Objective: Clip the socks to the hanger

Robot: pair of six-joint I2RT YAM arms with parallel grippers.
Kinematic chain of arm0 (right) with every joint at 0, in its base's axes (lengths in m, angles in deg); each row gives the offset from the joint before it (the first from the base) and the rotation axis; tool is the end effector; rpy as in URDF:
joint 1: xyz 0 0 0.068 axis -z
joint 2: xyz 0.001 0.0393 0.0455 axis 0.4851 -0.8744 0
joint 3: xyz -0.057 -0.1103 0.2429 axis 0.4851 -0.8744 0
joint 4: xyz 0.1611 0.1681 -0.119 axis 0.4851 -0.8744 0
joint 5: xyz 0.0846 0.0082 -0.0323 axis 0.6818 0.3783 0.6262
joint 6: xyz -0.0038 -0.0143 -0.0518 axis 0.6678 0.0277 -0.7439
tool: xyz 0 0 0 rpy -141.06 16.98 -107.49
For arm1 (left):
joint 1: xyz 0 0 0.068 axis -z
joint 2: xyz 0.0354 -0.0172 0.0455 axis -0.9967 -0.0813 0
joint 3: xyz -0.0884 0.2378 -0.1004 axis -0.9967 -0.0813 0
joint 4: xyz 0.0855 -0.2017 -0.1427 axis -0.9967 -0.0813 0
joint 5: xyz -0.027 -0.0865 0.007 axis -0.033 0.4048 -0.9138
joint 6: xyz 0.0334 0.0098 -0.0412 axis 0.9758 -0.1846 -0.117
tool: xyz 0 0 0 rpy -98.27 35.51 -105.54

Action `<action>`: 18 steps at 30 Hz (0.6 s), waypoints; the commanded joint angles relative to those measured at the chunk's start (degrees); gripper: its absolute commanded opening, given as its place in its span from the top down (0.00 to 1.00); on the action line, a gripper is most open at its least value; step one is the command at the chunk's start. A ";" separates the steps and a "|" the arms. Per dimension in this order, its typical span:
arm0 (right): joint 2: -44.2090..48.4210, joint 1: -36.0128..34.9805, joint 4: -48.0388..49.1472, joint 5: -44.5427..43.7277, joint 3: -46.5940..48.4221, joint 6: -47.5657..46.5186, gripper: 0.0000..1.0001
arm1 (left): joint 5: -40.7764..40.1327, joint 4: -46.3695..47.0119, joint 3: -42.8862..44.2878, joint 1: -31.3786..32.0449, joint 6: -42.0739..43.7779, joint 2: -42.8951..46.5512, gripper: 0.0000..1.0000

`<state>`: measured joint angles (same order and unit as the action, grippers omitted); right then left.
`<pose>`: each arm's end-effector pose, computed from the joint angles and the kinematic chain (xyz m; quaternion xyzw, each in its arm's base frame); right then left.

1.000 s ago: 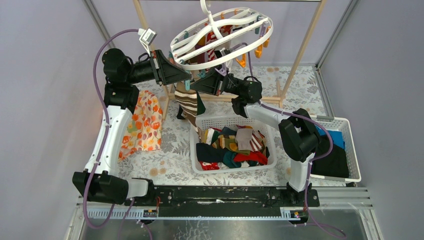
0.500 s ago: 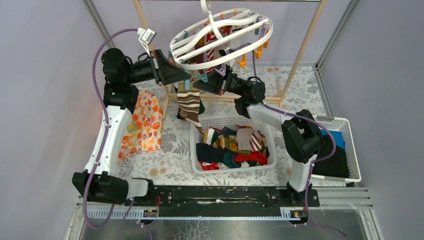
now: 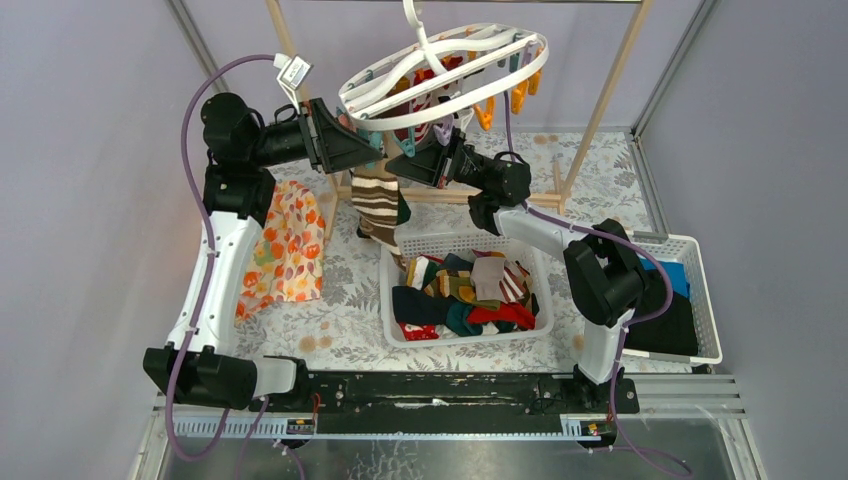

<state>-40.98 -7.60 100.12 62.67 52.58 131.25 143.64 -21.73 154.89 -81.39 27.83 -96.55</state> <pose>0.2993 0.2540 0.3791 -0.2344 0.3723 0.8349 0.3308 0.2596 -0.0516 0.4885 0.2175 0.6450 -0.6083 0.4082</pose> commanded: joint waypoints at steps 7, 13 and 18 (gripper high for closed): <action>3.07 -0.43 6.26 -2.79 2.67 -1.03 1.00 | -2.90 -15.74 6.00 -0.38 14.59 3.25 0.10; 3.78 -0.39 6.01 -3.46 1.71 -1.71 1.00 | -5.57 -28.51 5.34 -0.61 25.46 5.24 0.10; 4.59 -0.44 5.43 -3.99 -0.07 -2.49 1.00 | -7.00 -30.21 0.71 -0.62 29.16 7.47 0.27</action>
<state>-40.89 -7.67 100.10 60.84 52.78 130.31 138.72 -47.00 158.45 -81.65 50.74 -90.80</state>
